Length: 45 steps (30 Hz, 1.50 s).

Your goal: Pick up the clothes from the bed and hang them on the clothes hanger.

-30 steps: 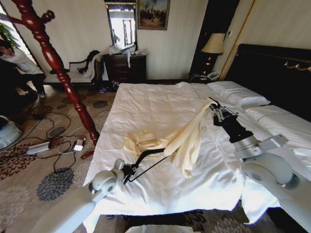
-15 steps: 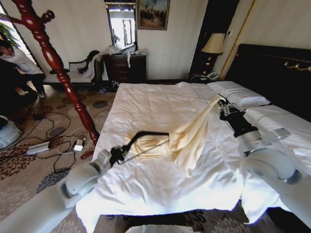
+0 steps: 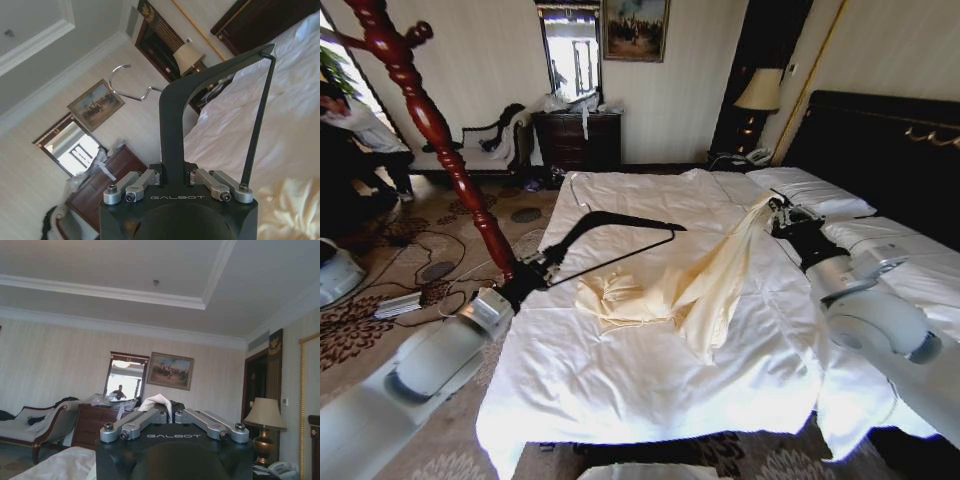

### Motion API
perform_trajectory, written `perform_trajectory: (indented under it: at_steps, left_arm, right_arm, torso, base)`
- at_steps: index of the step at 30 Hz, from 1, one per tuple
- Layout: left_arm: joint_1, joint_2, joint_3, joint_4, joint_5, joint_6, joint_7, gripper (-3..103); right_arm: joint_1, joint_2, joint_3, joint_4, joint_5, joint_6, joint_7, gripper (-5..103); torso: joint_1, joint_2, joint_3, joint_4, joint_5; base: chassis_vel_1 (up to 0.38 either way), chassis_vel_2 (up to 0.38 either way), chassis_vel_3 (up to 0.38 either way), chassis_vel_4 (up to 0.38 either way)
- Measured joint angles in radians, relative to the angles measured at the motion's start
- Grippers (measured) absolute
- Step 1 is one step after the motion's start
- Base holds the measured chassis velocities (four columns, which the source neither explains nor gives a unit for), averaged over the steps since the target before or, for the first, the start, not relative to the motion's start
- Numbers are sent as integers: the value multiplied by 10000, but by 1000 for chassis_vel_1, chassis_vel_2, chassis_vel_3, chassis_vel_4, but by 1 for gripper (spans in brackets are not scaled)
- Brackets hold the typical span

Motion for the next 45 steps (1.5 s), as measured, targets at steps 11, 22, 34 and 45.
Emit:
perform_trajectory:
  at_steps: [11,22,34,45]
  left_arm:
    - [-217,455,3,-1148,-1520,-1018,74,19]
    - [-774,232,1442,-1389,-259,-1201,520,19]
    - [1383,-600,1490,-979,2648,-1981,768,19]
    - [2257,-807,1368,-567,3783,-2311,819,19]
  right_arm:
    - [139,-769,-81,229,316,-1242,897,2]
    - [1265,-1915,-126,751,787,-1060,703,2]
    - [2760,-2673,-168,405,1644,24,-159,2]
    - [2846,-2420,-152,397,1661,11,78,2]
  torso:
    - [-1,0,-1,-1,4]
    - [-1,0,-1,-3,2]
    - [-1,0,-1,1,0]
    - [-1,1,-1,-1,3]
  base:
    - [0,0,0,0]
    - [0,0,0,0]
    - [0,0,0,0]
    - [0,0,0,0]
